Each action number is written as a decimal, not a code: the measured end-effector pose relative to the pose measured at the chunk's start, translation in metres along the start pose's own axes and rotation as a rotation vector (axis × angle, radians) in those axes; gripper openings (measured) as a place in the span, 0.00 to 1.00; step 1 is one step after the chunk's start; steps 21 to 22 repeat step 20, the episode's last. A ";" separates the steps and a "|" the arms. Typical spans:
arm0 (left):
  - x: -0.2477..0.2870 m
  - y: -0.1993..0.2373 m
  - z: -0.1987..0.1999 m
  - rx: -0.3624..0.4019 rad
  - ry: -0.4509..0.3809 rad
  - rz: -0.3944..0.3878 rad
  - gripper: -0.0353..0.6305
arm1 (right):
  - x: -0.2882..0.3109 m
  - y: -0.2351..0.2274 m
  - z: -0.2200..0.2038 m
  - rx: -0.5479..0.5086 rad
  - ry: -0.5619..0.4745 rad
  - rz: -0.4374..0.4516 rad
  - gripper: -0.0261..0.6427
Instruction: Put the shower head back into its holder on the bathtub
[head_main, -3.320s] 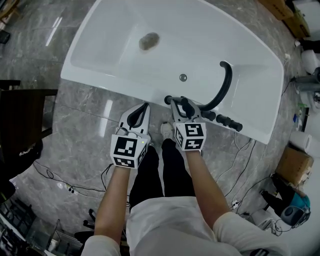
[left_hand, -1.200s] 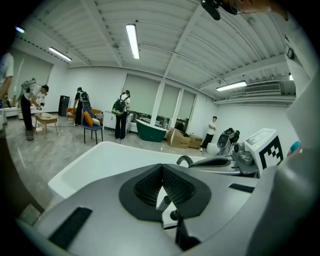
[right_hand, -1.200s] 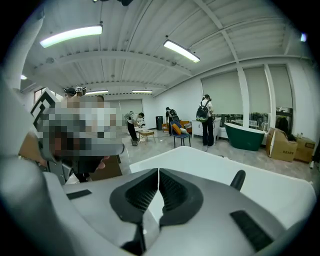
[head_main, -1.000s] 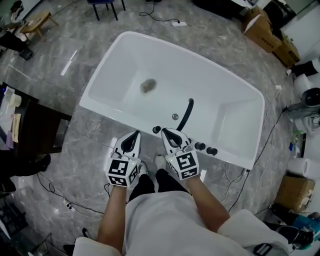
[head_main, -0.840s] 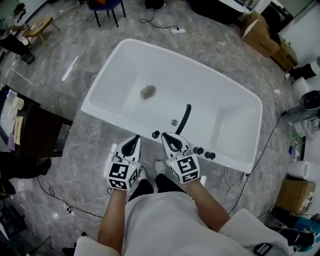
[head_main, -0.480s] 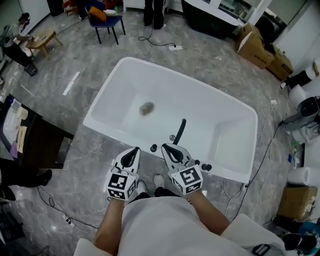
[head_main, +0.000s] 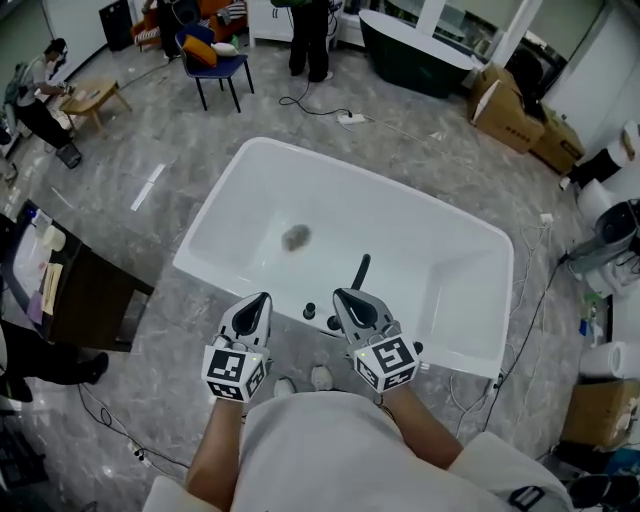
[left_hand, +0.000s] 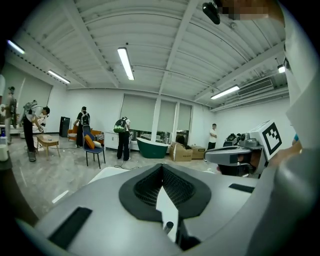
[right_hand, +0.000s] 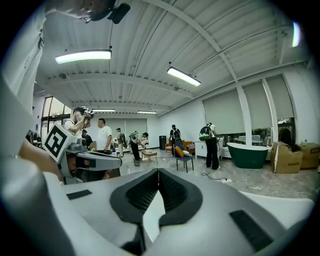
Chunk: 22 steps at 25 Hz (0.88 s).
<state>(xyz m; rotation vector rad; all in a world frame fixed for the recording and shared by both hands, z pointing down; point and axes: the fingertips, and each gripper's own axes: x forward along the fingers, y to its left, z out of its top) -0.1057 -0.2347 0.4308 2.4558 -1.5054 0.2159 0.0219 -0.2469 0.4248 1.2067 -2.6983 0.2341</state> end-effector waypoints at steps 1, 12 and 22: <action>-0.002 0.000 0.000 0.001 0.000 0.002 0.07 | -0.003 -0.001 0.001 0.001 -0.002 -0.005 0.07; -0.005 0.002 0.012 0.003 -0.029 0.012 0.07 | -0.005 -0.002 0.014 0.009 -0.022 -0.019 0.07; -0.010 0.002 0.008 0.008 -0.025 0.013 0.07 | -0.010 0.004 0.010 0.010 -0.014 -0.016 0.07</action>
